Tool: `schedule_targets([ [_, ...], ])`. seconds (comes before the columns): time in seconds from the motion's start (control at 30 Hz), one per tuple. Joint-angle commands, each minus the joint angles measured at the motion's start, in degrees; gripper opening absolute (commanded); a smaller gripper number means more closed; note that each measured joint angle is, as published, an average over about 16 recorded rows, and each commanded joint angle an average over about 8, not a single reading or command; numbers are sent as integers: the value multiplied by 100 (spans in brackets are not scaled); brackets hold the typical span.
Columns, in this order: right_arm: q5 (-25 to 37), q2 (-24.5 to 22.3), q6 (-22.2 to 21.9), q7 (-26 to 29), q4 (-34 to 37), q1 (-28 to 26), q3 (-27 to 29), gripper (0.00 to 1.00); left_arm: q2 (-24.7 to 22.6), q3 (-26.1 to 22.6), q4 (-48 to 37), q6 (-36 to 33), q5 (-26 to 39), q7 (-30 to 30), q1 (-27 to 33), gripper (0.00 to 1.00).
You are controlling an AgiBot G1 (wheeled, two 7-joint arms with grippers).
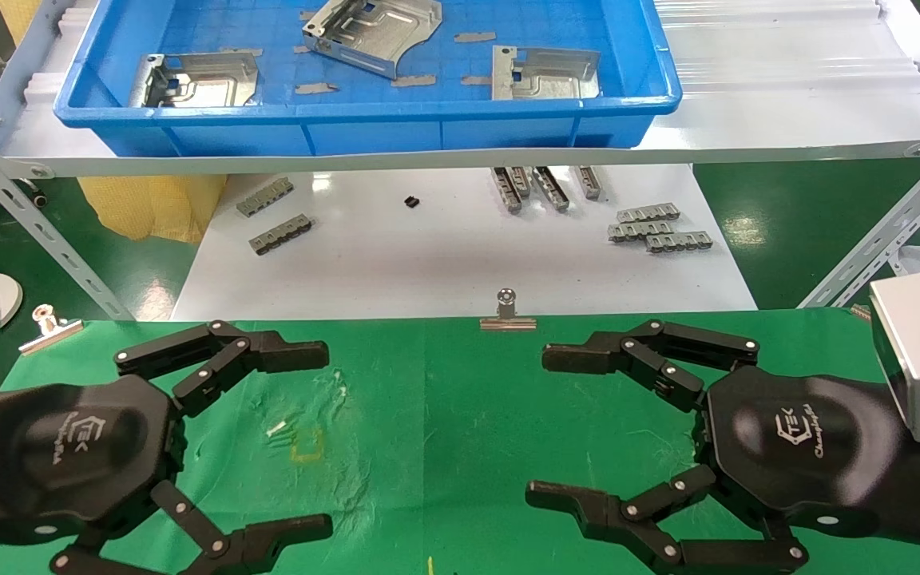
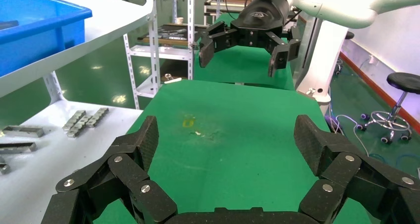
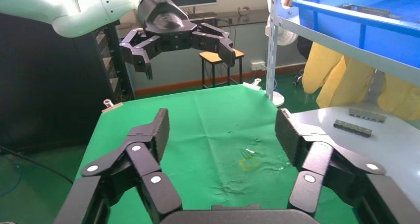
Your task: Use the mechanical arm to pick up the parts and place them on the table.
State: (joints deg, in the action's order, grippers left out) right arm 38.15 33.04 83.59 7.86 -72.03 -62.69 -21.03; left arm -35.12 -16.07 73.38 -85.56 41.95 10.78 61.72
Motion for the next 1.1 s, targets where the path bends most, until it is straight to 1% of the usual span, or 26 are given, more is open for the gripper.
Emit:
schedule_targets([
  [0.03,0,0,0,0,0,0,0,0,0,0,0,0,0,0,0,100],
  [1.1,0,0,0,0,0,0,0,0,1,2,2,-1,-1,-1,0,100],
])
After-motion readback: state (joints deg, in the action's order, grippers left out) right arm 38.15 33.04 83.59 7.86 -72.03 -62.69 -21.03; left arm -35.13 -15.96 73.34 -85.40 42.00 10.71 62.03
